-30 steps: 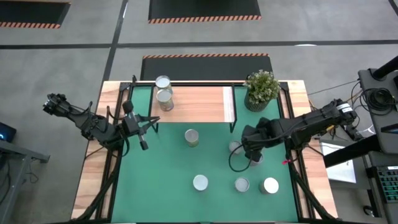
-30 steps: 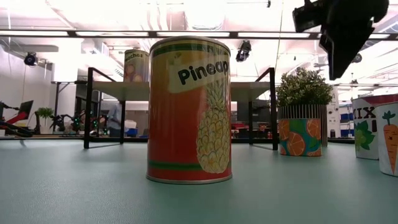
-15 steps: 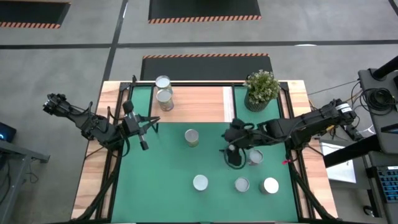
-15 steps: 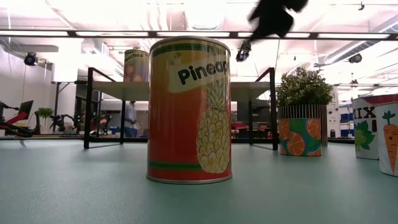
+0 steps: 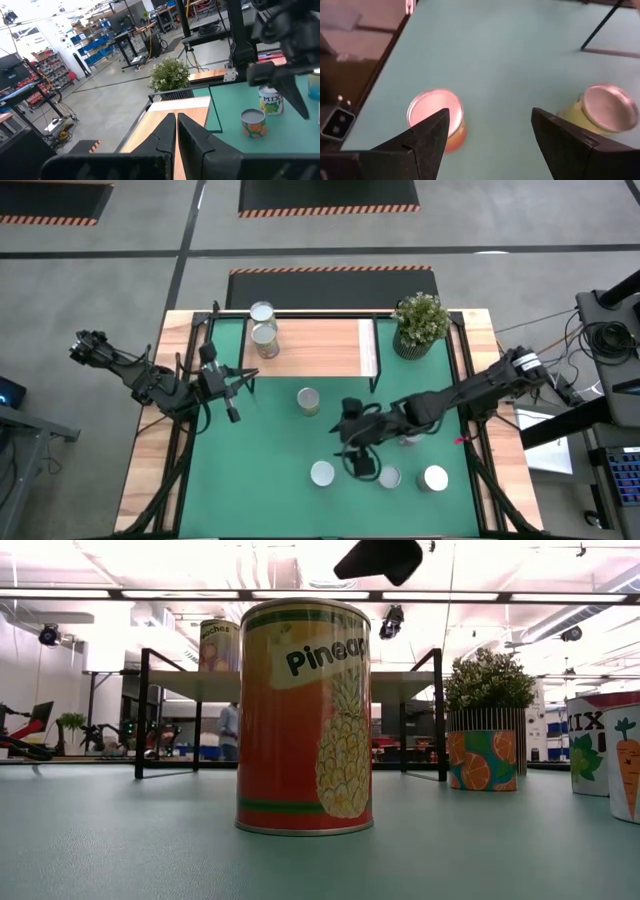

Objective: Pick and place cans onto a shelf
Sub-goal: Put the canned pineapple on the shelf

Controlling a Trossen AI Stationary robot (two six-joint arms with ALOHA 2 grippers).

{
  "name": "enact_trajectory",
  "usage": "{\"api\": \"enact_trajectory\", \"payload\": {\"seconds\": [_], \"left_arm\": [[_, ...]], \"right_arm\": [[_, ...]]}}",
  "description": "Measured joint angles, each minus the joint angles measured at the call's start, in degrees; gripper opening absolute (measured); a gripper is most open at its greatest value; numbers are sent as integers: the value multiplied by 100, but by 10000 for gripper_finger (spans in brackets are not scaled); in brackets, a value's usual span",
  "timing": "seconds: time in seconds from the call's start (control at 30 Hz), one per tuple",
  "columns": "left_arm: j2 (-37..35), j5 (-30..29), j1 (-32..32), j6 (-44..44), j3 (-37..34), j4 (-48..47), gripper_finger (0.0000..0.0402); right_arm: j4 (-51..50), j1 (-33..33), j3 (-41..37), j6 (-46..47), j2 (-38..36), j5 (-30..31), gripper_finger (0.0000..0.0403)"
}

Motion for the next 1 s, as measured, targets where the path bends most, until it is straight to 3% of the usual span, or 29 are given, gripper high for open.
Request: {"api": "enact_trajectory", "payload": {"seconds": [0.17,0.37,0.53,1.0], "left_arm": [[2,0,0,-7,0,4,0],[11,0,0,-61,0,4,0],[15,0,0,-76,0,3,0],[17,2,0,-85,0,-6,0]], "right_arm": [[-108,28,401,302,552,205,279],[-818,57,1122,213,1252,199,327],[-1477,93,1734,65,1655,-457,360],[-1805,104,2005,145,1979,-940,365]]}}
